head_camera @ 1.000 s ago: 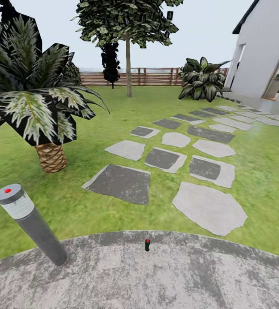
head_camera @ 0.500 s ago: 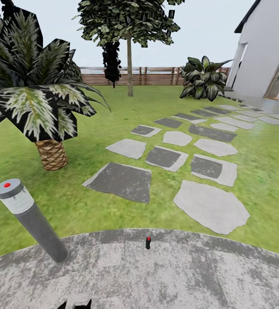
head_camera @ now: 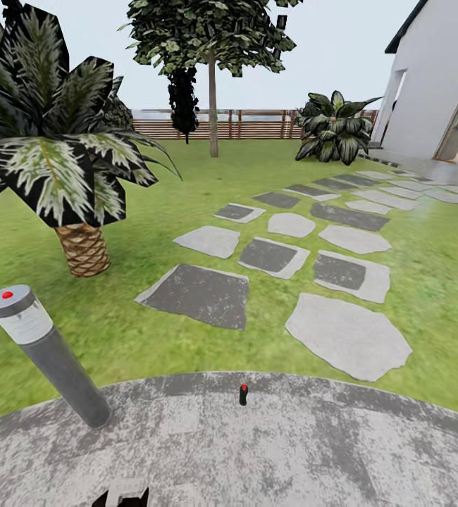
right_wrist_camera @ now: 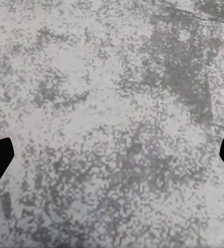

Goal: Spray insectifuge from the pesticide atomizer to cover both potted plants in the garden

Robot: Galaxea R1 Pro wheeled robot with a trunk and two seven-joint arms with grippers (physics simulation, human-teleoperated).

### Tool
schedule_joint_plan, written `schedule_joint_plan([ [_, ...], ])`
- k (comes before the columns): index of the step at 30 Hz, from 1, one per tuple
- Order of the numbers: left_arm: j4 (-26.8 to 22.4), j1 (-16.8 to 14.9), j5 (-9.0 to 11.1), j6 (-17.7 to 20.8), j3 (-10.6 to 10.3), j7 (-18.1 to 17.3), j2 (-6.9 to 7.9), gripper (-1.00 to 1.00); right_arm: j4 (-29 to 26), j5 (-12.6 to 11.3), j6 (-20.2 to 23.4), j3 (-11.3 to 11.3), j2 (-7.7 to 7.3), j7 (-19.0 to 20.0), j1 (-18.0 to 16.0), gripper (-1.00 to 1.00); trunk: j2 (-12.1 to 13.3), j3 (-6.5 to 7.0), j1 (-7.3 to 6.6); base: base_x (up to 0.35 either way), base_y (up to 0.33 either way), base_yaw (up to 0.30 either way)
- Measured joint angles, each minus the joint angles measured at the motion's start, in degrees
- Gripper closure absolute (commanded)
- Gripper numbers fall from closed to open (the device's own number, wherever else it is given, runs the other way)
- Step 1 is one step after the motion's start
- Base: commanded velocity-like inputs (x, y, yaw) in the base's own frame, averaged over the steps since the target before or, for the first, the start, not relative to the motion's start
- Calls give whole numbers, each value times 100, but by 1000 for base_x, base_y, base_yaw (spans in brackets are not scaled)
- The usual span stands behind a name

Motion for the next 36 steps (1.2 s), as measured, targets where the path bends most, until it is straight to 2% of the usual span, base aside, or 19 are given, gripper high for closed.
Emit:
schedule_joint_plan([
  [9, 2, 22, 2, -11, 18, 5, 10, -100, 6, -3, 0, -3, 0, -2, 0, -100, -361, -162, 198, 0, 0, -29],
  [18, 1, 23, -1, -16, 26, 5, 19, -100, 10, -4, 0, 1, 0, -5, 1, -100, -722, -323, 395, 0, 0, -207],
  [36, 0, 25, -6, -16, 32, 5, 21, -100, 11, -5, 0, 5, 0, -3, 0, -100, -1444, -646, 791, 0, 0, -7],
])
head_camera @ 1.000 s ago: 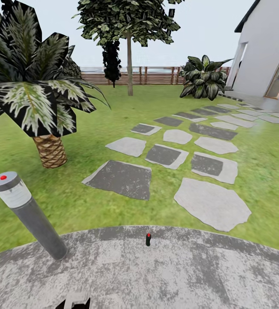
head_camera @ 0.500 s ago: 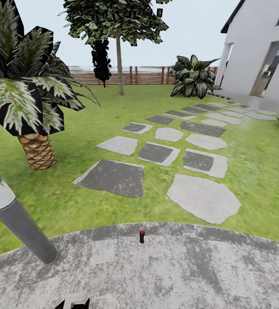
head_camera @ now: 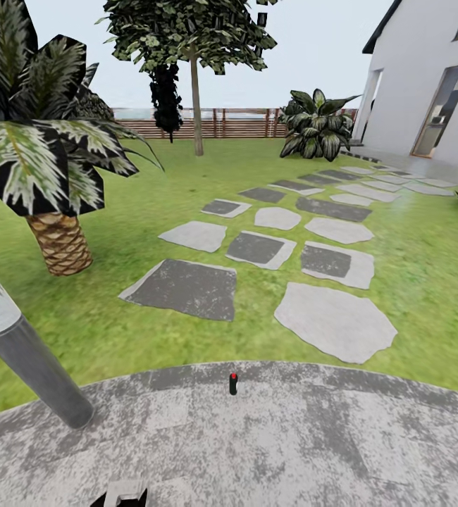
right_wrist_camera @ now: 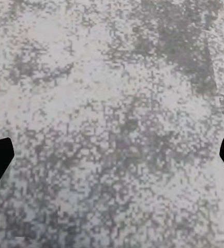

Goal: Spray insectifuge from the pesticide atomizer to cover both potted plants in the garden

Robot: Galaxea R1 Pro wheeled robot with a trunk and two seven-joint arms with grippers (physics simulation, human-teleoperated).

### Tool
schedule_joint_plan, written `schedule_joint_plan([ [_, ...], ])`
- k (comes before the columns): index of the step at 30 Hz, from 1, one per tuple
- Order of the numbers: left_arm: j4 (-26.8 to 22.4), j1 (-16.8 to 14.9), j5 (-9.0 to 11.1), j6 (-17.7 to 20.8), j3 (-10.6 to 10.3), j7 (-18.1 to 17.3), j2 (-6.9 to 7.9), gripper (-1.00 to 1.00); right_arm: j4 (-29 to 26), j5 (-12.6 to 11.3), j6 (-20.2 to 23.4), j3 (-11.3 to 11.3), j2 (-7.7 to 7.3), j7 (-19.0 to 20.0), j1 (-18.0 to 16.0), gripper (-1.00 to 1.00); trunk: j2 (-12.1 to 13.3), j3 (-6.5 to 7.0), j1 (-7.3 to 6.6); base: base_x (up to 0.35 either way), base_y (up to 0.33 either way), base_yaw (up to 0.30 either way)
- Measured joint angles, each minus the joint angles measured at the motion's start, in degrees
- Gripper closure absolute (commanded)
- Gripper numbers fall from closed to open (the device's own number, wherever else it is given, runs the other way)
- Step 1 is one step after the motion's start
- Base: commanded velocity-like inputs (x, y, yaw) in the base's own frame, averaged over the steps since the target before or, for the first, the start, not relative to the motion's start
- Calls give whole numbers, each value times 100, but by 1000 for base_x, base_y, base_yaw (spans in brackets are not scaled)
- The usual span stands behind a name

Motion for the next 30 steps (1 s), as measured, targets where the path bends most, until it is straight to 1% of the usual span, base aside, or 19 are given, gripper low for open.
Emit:
schedule_joint_plan([
  [21, 0, 0, 0, 0, 0, -7, 0, -100, 0, -23, 14, -4, 0, 1, 0, -100, -842, -377, 461, 0, 0, -2],
  [25, 2, -1, 0, 0, 0, -7, 0, -100, -1, -25, 17, -7, 0, 4, 1, -100, -1003, -449, 549, 0, 0, -161],
  [30, 1, -1, -1, -4, 0, -8, -1, -100, -2, -26, 18, -11, -1, 5, 1, -100, -1203, -539, 659, 0, 0, -264],
])
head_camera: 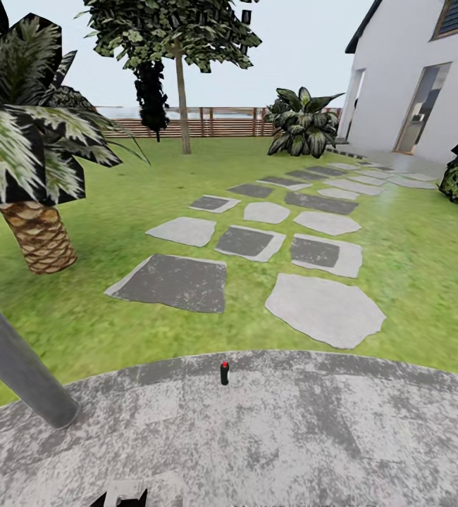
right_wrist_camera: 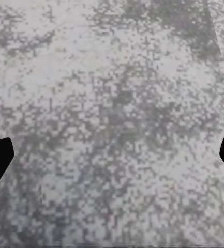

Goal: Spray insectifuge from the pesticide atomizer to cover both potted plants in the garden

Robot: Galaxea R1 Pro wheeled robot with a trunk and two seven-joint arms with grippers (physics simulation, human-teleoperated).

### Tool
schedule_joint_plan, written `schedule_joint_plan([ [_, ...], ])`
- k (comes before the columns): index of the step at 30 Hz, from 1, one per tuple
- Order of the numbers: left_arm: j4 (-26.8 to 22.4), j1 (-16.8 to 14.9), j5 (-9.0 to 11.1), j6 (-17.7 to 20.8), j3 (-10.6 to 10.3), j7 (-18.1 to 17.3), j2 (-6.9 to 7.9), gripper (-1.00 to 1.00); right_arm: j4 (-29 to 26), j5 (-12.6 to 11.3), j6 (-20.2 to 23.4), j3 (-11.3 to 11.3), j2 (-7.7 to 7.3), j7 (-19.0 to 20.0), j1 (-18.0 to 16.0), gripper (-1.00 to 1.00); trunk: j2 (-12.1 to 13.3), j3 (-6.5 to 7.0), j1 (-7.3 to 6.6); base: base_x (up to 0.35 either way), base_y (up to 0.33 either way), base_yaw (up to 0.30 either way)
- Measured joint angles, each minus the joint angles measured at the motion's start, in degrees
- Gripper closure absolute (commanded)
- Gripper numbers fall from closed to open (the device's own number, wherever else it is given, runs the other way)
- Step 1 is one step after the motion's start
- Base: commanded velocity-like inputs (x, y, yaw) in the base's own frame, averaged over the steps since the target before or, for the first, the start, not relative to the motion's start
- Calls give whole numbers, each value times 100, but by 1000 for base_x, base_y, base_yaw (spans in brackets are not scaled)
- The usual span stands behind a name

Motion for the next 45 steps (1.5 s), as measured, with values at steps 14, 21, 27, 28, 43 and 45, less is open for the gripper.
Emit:
schedule_joint_plan([
  [14, -9, -4, -7, -6, -10, 8, -8, -100, 0, 0, -3, 12, 0, 0, -1, -100, -42, -18, 20, 113, -65, -122],
  [21, -8, -7, -7, -5, -11, 8, -8, -100, -8, 5, -8, 21, 0, 0, -1, -100, -42, -18, 21, 125, -255, 0],
  [27, -8, -5, -7, -5, -11, 8, -8, -100, -2, 8, -9, 23, 0, 0, -1, -100, -42, -18, 22, 98, -267, 0],
  [28, -8, -6, -7, -5, -11, 8, -8, -100, -2, 8, -9, 23, 0, 0, -1, -100, -42, -18, 22, 97, -268, 0],
  [43, -9, -6, -7, -5, -11, 8, -17, -100, -1, 8, -9, 23, 1, 0, -1, -100, -42, -18, 22, 96, -268, 32],
  [45, -9, -5, -7, -5, -11, 8, -17, -100, 0, 8, -9, 23, 4, 0, -1, -100, -41, -18, 22, 96, -268, 112],
])
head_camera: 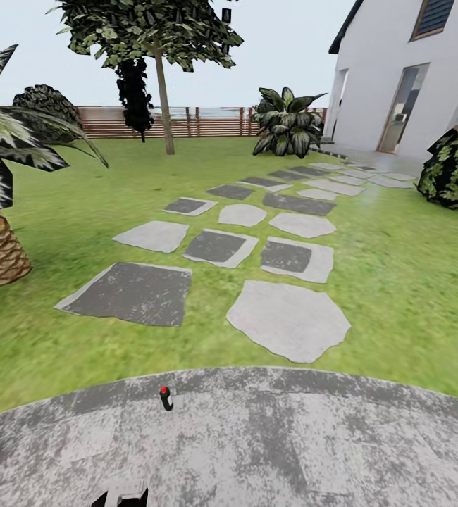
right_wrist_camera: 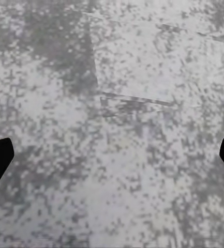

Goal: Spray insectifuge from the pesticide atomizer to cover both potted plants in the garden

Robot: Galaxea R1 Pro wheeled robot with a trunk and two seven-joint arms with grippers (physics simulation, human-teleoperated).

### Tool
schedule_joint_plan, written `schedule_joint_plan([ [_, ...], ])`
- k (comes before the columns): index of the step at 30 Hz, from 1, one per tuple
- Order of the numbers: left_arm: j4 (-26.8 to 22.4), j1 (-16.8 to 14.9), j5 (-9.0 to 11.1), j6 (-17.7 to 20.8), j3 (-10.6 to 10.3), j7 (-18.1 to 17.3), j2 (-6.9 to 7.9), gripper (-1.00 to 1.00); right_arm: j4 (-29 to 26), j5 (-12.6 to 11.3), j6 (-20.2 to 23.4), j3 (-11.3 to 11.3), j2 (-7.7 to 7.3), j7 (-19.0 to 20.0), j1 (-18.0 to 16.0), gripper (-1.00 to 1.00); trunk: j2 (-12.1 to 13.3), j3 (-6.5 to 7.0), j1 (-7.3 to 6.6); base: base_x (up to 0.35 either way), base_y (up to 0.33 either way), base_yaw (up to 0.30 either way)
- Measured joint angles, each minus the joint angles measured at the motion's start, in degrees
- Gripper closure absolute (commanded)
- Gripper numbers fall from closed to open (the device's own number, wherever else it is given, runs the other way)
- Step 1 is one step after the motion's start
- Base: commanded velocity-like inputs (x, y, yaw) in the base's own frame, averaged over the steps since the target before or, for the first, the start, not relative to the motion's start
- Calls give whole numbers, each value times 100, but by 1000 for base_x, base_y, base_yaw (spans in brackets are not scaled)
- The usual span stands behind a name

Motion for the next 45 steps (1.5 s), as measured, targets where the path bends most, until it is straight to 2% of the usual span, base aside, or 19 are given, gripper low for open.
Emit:
schedule_joint_plan([
  [16, -2, 2, 6, 0, 17, 0, 13, -100, 2, 0, -1, 5, 5, 0, -1, -100, 0, 0, -2, 167, -239, 244],
  [26, -22, -37, 15, 21, 33, -1, 50, -100, -118, 13, -6, 0, 0, -5, -5, -100, 0, 0, -1, 231, 123, 64],
  [27, -47, -78, 16, 35, 30, -1, 118, -100, -502, 17, -1, 0, -9, -12, -67, -100, 0, 2, -1, 165, 246, 1],
  [30, -88, -114, 3, 27, 13, -7, 154, -100, -1193, 23, 44, -11, -18, -15, -266, -100, 0, 1, 0, 77, 109, 1],
  [32, -161, -141, -15, 13, -10, -15, 162, -100, -1438, 18, 60, -16, -20, -26, -430, -100, 0, 1, 1, 22, 31, 0],
  [36, -467, -185, -138, 51, -30, -21, 160, -100, -1557, 6, 145, -26, -21, -212, -791, -100, 0, 1, 1, 9, 12, 0],
  [37, -602, -292, -235, 103, -38, -35, 155, -100, -1577, -2, 249, -29, -21, -370, -959, -100, 0, 2, 1, 3, 4, 0],
  [39, -654, -469, -323, 214, -40, -54, 145, -100, -1592, -14, 370, -30, -21, -481, -1076, -100, 0, 1, 1, 2, 2, 0],
  [45, -696, -783, -427, 808, -44, -85, 98, -100, -1545, -50, 563, -12, -14, -565, -1180, -100, 0, 0, 1, 0, 0, 0],
])
